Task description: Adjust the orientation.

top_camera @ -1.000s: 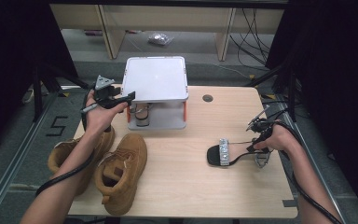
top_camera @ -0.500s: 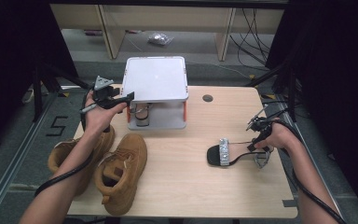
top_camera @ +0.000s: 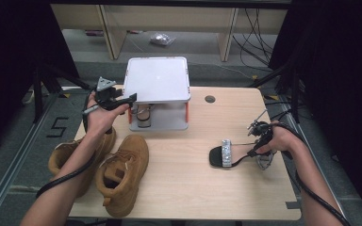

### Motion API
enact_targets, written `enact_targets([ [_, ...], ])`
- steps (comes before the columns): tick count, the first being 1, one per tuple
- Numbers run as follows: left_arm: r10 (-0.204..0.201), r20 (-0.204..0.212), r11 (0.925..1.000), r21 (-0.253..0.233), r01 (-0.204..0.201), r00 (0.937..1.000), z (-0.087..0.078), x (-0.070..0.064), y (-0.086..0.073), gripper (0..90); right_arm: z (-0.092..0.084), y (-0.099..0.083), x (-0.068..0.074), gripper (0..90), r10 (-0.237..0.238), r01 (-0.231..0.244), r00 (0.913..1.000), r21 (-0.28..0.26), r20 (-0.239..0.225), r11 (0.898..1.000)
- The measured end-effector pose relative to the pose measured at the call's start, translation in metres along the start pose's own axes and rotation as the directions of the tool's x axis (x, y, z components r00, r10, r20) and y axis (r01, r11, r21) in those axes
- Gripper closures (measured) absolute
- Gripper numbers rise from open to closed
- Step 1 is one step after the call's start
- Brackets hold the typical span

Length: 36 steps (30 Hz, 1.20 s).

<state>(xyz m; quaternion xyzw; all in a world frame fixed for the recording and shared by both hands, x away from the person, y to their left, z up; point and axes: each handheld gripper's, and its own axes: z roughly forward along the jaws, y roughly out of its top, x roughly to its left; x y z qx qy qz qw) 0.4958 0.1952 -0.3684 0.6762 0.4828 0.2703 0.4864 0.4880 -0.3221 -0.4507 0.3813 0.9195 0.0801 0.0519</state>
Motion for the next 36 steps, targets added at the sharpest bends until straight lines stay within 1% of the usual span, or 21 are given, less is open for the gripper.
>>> enact_targets([
  [5, 0.000, 0.000, 1.0000, -0.002, 0.000, 1.0000, 0.000, -0.001, 0.000, 35.3, 0.002, -0.001, 0.001, 15.2, -0.043, 0.044, 0.9989, 0.018, -0.015, 0.999],
  [7, 0.000, 0.003, 1.0000, -0.002, 0.000, 1.0000, 0.000, -0.001, 0.000, 35.3, 0.002, -0.001, 0.003, 18.3, -0.045, 0.046, 0.9984, 0.043, -0.034, 0.998],
  [11, 0.004, 0.002, 1.0000, 0.000, -0.004, 1.0000, 0.001, -0.001, 0.001, 35.3, 0.000, -0.001, 0.007, 27.1, -0.078, 0.081, 0.9955, 0.058, -0.055, 0.995],
  [12, 0.004, 0.001, 1.0000, 0.000, -0.004, 1.0000, 0.001, -0.001, 0.002, 35.3, -0.001, -0.002, 0.010, 28.7, -0.058, 0.062, 0.9964, 0.072, -0.062, 0.995],
  [15, 0.008, 0.002, 1.0000, -0.004, -0.008, 1.0000, 0.001, -0.002, 0.002, 35.4, -0.004, -0.004, 0.014, 31.1, -0.046, 0.051, 0.9969, 0.093, -0.064, 0.994],
  [17, 0.009, 0.001, 1.0000, -0.002, -0.009, 1.0000, 0.001, -0.002, 0.003, 35.3, -0.006, -0.006, 0.017, 32.4, -0.010, 0.017, 0.9981, 0.103, -0.061, 0.995],
  [18, 0.008, 0.000, 1.0000, -0.002, -0.008, 1.0000, 0.001, -0.002, 0.003, 35.4, -0.006, -0.008, 0.017, 33.2, -0.021, 0.027, 0.9979, 0.102, -0.061, 0.994],
  [19, 0.009, 0.000, 1.0000, -0.001, -0.009, 1.0000, 0.001, -0.001, 0.003, 35.4, -0.008, -0.009, 0.019, 34.0, 0.017, -0.009, 0.9977, 0.124, -0.066, 0.992],
  [20, 0.009, -0.001, 1.0000, 0.000, -0.009, 1.0000, 0.001, -0.001, 0.003, 35.4, -0.009, -0.010, 0.019, 34.6, 0.008, 0.000, 0.9977, 0.119, -0.068, 0.993],
  [22, 0.009, 0.002, 1.0000, 0.000, -0.009, 1.0000, 0.002, -0.002, 0.003, 35.4, -0.011, -0.013, 0.022, 35.6, 0.034, -0.025, 0.9969, 0.122, -0.070, 0.992],
  [24, 0.012, 0.003, 0.9999, 0.000, -0.012, 0.9999, 0.002, -0.003, 0.003, 35.4, -0.012, -0.016, 0.023, 36.8, 0.052, -0.041, 0.9955, 0.136, -0.080, 0.990],
  [25, 0.013, 0.004, 0.9999, -0.001, -0.013, 0.9999, 0.003, -0.003, 0.004, 35.4, -0.014, -0.015, 0.027, 37.2, 0.101, -0.088, 0.9916, 0.156, -0.080, 0.984],
  [26, 0.012, 0.004, 0.9999, -0.002, -0.012, 0.9999, 0.003, -0.004, 0.004, 35.4, -0.015, -0.016, 0.026, 37.6, 0.091, -0.078, 0.9924, 0.158, -0.083, 0.984],
  [28, 0.012, 0.004, 0.9999, -0.001, -0.012, 0.9999, 0.003, -0.004, 0.004, 35.4, -0.016, -0.017, 0.029, 38.3, 0.134, -0.117, 0.9872, 0.175, -0.087, 0.978],
  [29, 0.012, 0.004, 0.9999, -0.001, -0.012, 0.9999, 0.003, -0.004, 0.004, 35.4, -0.016, -0.018, 0.030, 38.5, 0.143, -0.126, 0.9857, 0.180, -0.089, 0.976],
  [30, 0.012, 0.004, 0.9999, -0.002, -0.012, 0.9999, 0.003, -0.004, 0.005, 35.4, -0.015, -0.019, 0.029, 38.7, 0.134, -0.119, 0.9883, 0.181, -0.073, 0.976],
  [31, 0.012, 0.004, 0.9999, -0.003, -0.012, 0.9999, 0.003, -0.004, 0.005, 35.4, -0.016, -0.020, 0.029, 39.1, 0.142, -0.127, 0.9868, 0.181, -0.077, 0.975],
  [33, 0.012, 0.005, 0.9999, -0.004, -0.012, 0.9999, 0.003, -0.005, 0.005, 35.4, -0.016, -0.020, 0.031, 39.5, 0.197, -0.173, 0.9752, 0.201, -0.102, 0.964],
  [34, 0.013, 0.007, 0.9999, -0.004, -0.013, 0.9999, 0.003, -0.005, 0.005, 35.4, -0.015, -0.022, 0.028, 39.5, 0.179, -0.157, 0.9791, 0.201, -0.096, 0.967],
  [35, 0.013, 0.007, 0.9999, -0.005, -0.013, 0.9999, 0.003, -0.005, 0.005, 35.4, -0.014, -0.022, 0.027, 39.5, 0.175, -0.154, 0.9794, 0.185, -0.101, 0.970],
  [36, 0.012, 0.007, 0.9999, -0.004, -0.012, 0.9999, 0.003, -0.005, 0.005, 35.4, -0.014, -0.023, 0.028, 39.6, 0.184, -0.163, 0.9783, 0.198, -0.095, 0.967],
])
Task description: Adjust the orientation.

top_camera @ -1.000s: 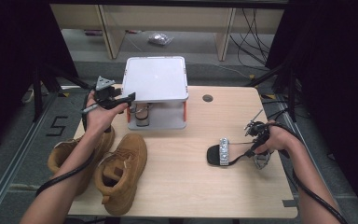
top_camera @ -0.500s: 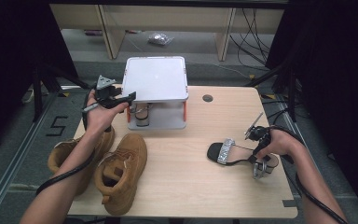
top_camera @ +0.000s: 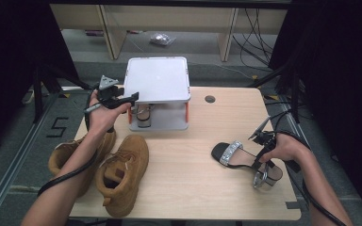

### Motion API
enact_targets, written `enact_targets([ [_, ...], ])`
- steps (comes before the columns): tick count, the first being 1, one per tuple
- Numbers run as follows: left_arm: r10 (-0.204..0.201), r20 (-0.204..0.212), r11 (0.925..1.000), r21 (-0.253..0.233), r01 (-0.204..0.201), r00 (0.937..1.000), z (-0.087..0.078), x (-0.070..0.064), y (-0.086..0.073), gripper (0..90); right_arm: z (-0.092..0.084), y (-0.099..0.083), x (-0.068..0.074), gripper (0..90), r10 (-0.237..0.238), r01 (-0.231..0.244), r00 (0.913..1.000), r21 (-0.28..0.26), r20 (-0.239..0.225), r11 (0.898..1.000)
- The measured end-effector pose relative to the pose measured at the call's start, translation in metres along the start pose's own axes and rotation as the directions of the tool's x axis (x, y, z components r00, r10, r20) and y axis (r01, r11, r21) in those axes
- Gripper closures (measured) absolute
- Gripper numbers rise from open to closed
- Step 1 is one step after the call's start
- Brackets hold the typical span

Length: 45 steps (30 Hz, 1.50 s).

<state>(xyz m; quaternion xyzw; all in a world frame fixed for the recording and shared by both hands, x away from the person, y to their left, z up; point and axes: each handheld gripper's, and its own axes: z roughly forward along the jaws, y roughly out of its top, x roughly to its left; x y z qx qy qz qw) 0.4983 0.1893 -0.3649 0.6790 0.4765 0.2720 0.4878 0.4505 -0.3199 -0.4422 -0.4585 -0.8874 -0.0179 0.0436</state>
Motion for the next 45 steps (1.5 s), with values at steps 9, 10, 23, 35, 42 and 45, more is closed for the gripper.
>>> enact_targets([
  [9, -0.003, -0.004, 1.0000, 0.001, 0.003, 1.0000, -0.001, 0.002, -0.001, 35.4, 0.000, 0.000, 0.001, 33.6, -0.119, 0.120, 0.9921, -0.029, 0.038, 0.992],
  [10, -0.003, -0.005, 1.0000, 0.001, 0.003, 1.0000, -0.001, 0.002, -0.001, 35.4, 0.000, 0.001, 0.003, 31.4, -0.116, 0.117, 0.9925, -0.027, 0.040, 0.993],
  [23, -0.004, -0.004, 1.0000, 0.001, 0.004, 1.0000, -0.002, 0.003, -0.002, 35.4, 0.005, 0.017, 0.021, 30.0, -0.153, 0.151, 0.9872, 0.047, 0.044, 0.987],
  [35, -0.005, -0.003, 1.0000, 0.000, 0.005, 1.0000, -0.002, 0.002, -0.002, 35.4, 0.020, 0.021, 0.023, 41.1, -0.196, 0.186, 0.9761, 0.103, 0.095, 0.977],
  [42, -0.012, -0.001, 0.9999, -0.007, 0.012, 0.9999, -0.002, 0.002, -0.001, 36.1, 0.020, 0.020, 0.021, 43.5, -0.185, 0.177, 0.9774, 0.087, 0.102, 0.980],
  [45, -0.017, 0.007, 0.9998, -0.012, 0.017, 0.9998, -0.002, 0.001, -0.001, 37.0, 0.019, 0.019, 0.022, 43.6, -0.170, 0.162, 0.9796, 0.080, 0.107, 0.984],
])
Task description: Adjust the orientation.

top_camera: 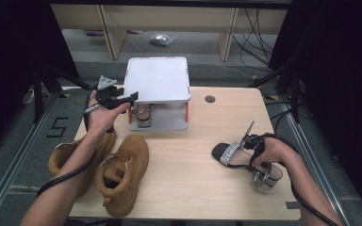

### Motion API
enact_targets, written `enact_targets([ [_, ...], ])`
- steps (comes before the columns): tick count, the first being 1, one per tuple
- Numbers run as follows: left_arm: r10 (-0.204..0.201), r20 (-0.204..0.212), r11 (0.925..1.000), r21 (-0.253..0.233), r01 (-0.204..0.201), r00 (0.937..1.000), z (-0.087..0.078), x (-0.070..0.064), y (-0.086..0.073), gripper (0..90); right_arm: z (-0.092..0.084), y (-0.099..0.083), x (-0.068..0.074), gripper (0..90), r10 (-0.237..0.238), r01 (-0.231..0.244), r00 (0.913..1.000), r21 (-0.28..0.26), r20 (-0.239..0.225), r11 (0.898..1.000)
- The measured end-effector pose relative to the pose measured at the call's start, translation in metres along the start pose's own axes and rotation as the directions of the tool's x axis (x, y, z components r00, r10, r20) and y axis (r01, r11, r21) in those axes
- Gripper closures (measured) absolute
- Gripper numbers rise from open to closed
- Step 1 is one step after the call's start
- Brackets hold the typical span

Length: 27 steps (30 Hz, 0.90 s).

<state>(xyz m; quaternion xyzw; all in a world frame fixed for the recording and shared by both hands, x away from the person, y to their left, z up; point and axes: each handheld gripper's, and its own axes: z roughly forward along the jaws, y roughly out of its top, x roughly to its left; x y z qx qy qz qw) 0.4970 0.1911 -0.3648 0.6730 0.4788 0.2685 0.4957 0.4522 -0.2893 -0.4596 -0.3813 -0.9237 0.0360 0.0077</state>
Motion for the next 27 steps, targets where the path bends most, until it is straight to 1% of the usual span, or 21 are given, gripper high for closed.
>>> enact_targets([
  [1, -0.001, 0.001, 1.0000, -0.001, 0.001, 1.0000, 0.000, 0.000, 0.000, 37.4, 0.000, 0.000, 0.003, 43.7, 0.031, -0.032, 0.9993, -0.008, -0.020, 0.999],
  [2, -0.001, 0.000, 1.0000, 0.000, 0.001, 1.0000, 0.000, 0.000, 0.000, 37.9, 0.000, 0.000, 0.004, 43.7, 0.040, -0.040, 0.9988, -0.013, -0.028, 0.999],
  [3, -0.001, -0.001, 1.0000, -0.001, 0.001, 1.0000, 0.000, 0.000, 0.000, 38.1, 0.000, -0.001, 0.000, 43.7, 0.002, -0.002, 1.0000, -0.013, -0.008, 1.000],
  [4, -0.002, -0.001, 1.0000, 0.000, 0.002, 1.0000, 0.001, 0.000, 0.000, 38.3, 0.000, -0.001, 0.001, 43.7, 0.015, -0.015, 0.9999, -0.008, -0.001, 1.000],
  [6, -0.003, 0.001, 1.0000, 0.002, 0.003, 1.0000, 0.000, 0.000, 0.000, 38.7, 0.000, -0.002, 0.000, 43.8, 0.005, -0.005, 1.0000, -0.009, 0.005, 1.000],
  [7, -0.002, 0.002, 1.0000, 0.002, 0.002, 1.0000, 0.000, 0.000, 0.000, 38.7, 0.000, -0.002, 0.000, 43.8, 0.012, -0.011, 0.9999, -0.010, 0.005, 1.000],
  [8, -0.001, 0.002, 1.0000, 0.003, 0.001, 1.0000, 0.000, 0.000, 0.001, 38.7, 0.000, -0.002, 0.001, 43.9, 0.022, -0.022, 0.9997, -0.017, -0.006, 1.000],
  [9, -0.001, 0.001, 1.0000, 0.002, 0.001, 1.0000, 0.000, 0.000, 0.000, 38.8, 0.000, -0.002, 0.002, 43.9, 0.039, -0.039, 0.9992, -0.017, -0.005, 0.999],
  [11, 0.001, 0.001, 1.0000, 0.003, -0.001, 1.0000, 0.000, 0.001, 0.000, 38.8, -0.001, -0.003, 0.004, 43.9, 0.058, -0.059, 0.9981, -0.039, -0.022, 0.998],
  [12, 0.000, 0.002, 1.0000, 0.004, 0.000, 1.0000, 0.001, 0.001, 0.000, 38.8, -0.002, -0.004, 0.004, 43.9, 0.063, -0.063, 0.9978, -0.043, -0.022, 0.997],
  [14, 0.003, 0.002, 1.0000, 0.007, -0.003, 1.0000, 0.001, 0.001, -0.001, 38.8, -0.002, -0.005, 0.005, 43.9, 0.069, -0.070, 0.9975, -0.069, -0.018, 0.995],
  [15, 0.002, 0.002, 1.0000, 0.007, -0.002, 1.0000, 0.001, 0.001, -0.001, 38.8, -0.003, -0.006, 0.005, 44.0, 0.066, -0.068, 0.9975, -0.087, -0.024, 0.994],
  [16, 0.000, 0.003, 1.0000, 0.006, 0.000, 1.0000, 0.001, 0.001, 0.000, 38.8, -0.002, -0.008, 0.003, 44.0, 0.040, -0.041, 0.9991, -0.108, -0.014, 0.993],
  [18, -0.001, 0.002, 1.0000, 0.002, 0.001, 1.0000, 0.001, 0.002, 0.000, 38.9, -0.007, -0.009, 0.006, 44.0, 0.086, -0.090, 0.9957, -0.126, -0.035, 0.988],
  [19, -0.004, 0.002, 1.0000, 0.000, 0.004, 1.0000, 0.000, 0.002, 0.000, 38.9, -0.007, -0.011, 0.004, 44.0, 0.062, -0.067, 0.9975, -0.147, -0.033, 0.987],
  [20, -0.004, 0.001, 1.0000, -0.001, 0.004, 1.0000, 0.000, 0.002, 0.001, 39.0, -0.009, -0.011, 0.005, 44.0, 0.072, -0.077, 0.9967, -0.159, -0.037, 0.984],
  [21, -0.004, 0.000, 1.0000, -0.002, 0.004, 1.0000, 0.000, 0.002, 0.001, 39.0, -0.010, -0.012, 0.005, 44.0, 0.058, -0.064, 0.9976, -0.184, -0.038, 0.981],
  [22, -0.006, 0.001, 1.0000, -0.004, 0.006, 1.0000, 0.000, 0.002, 0.001, 39.1, -0.013, -0.011, 0.007, 44.0, 0.062, -0.070, 0.9970, -0.192, -0.045, 0.979],
  [24, -0.006, 0.002, 1.0000, -0.005, 0.006, 1.0000, 0.001, 0.002, 0.002, 39.2, -0.018, -0.011, 0.011, 44.0, 0.104, -0.114, 0.9927, -0.198, -0.061, 0.973],
  [25, -0.008, 0.002, 1.0000, -0.006, 0.008, 1.0000, 0.002, 0.002, 0.002, 39.2, -0.018, -0.010, 0.011, 44.0, 0.102, -0.112, 0.9932, -0.226, -0.056, 0.968],
  [27, -0.006, 0.001, 1.0000, -0.003, 0.006, 1.0000, 0.003, 0.001, 0.002, 39.2, -0.022, -0.009, 0.013, 44.0, 0.142, -0.156, 0.9870, -0.238, -0.075, 0.959],
])
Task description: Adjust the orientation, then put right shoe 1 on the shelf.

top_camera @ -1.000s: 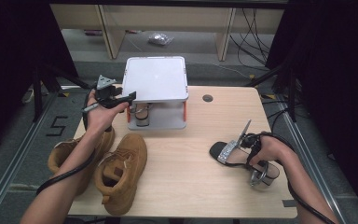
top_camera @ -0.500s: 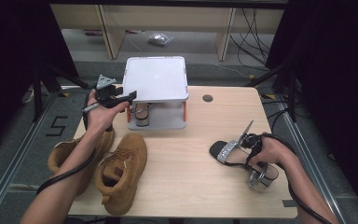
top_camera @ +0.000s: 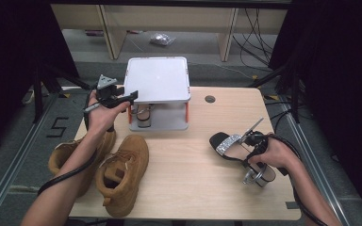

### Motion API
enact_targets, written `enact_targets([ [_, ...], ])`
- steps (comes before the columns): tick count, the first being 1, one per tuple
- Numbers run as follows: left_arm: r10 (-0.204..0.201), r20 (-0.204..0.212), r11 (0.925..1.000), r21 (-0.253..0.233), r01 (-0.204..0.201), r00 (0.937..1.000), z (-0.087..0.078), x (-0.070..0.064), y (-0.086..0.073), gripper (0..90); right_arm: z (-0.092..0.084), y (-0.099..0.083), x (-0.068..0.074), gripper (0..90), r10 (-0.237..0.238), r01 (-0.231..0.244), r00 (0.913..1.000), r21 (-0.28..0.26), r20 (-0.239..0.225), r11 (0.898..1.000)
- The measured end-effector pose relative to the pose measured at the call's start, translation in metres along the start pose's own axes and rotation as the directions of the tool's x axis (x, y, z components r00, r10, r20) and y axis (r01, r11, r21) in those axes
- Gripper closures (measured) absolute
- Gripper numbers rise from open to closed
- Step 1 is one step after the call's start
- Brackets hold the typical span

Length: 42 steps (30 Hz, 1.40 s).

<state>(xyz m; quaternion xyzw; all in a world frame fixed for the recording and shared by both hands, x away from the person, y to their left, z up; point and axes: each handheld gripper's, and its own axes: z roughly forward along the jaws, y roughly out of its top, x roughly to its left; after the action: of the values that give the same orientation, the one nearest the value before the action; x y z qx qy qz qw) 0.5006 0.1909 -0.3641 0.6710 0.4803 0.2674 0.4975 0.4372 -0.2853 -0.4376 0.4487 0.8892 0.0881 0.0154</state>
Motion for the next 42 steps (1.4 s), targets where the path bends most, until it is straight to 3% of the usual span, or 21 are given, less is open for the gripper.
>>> enact_targets([
  [6, 0.005, 0.004, 1.0000, -0.001, -0.005, 1.0000, 0.001, -0.003, 0.000, 39.3, -0.004, 0.002, 0.008, 44.0, 0.074, -0.074, 0.9972, 0.000, -0.010, 0.997],
  [9, 0.004, 0.006, 1.0000, -0.004, -0.004, 1.0000, 0.000, -0.003, 0.001, 39.4, -0.006, 0.003, 0.013, 44.0, 0.090, -0.090, 0.9959, -0.004, -0.012, 0.996],
  [14, 0.006, 0.006, 1.0000, -0.008, -0.006, 1.0000, 0.001, -0.003, 0.003, 39.9, -0.010, 0.006, 0.019, 44.1, 0.107, -0.109, 0.9934, -0.039, -0.041, 0.993],
  [20, 0.005, 0.010, 0.9999, -0.010, -0.004, 0.9999, 0.001, -0.004, 0.003, 41.6, -0.009, 0.013, 0.028, 44.1, 0.113, -0.115, 0.9926, -0.060, -0.045, 0.992],
  [21, 0.006, 0.011, 0.9999, -0.011, -0.006, 0.9999, 0.001, -0.004, 0.003, 42.2, -0.008, 0.014, 0.031, 44.1, 0.137, -0.140, 0.9895, -0.060, -0.046, 0.988],
  [23, 0.007, 0.012, 0.9999, -0.012, -0.007, 0.9999, 0.001, -0.004, 0.003, 43.5, -0.007, 0.017, 0.033, 44.0, 0.108, -0.113, 0.9919, -0.076, -0.068, 0.991],
  [27, 0.010, 0.015, 0.9999, -0.012, -0.009, 0.9998, 0.002, -0.004, 0.003, 44.2, -0.006, 0.025, 0.043, 44.0, 0.212, -0.215, 0.9757, -0.048, -0.057, 0.976],
  [29, 0.012, 0.020, 0.9999, -0.010, -0.012, 0.9997, 0.002, -0.004, 0.002, 44.9, -0.003, 0.029, 0.046, 44.0, 0.197, -0.198, 0.9801, -0.056, -0.028, 0.979],
  [36, 0.018, 0.020, 0.9998, -0.011, -0.018, 0.9996, 0.005, -0.001, 0.002, 51.4, -0.001, 0.041, 0.057, 44.1, 0.215, -0.218, 0.9753, -0.058, -0.053, 0.974],
  [37, 0.021, 0.020, 0.9997, -0.009, -0.021, 0.9996, 0.005, -0.001, 0.002, 52.6, 0.000, 0.043, 0.058, 44.1, 0.197, -0.200, 0.9792, -0.071, -0.047, 0.977],
  [42, 0.018, 0.012, 0.9998, -0.013, -0.018, 0.9998, 0.008, 0.000, 0.002, 60.9, 0.002, 0.051, 0.065, 44.0, 0.194, -0.198, 0.9795, -0.079, -0.054, 0.977],
])
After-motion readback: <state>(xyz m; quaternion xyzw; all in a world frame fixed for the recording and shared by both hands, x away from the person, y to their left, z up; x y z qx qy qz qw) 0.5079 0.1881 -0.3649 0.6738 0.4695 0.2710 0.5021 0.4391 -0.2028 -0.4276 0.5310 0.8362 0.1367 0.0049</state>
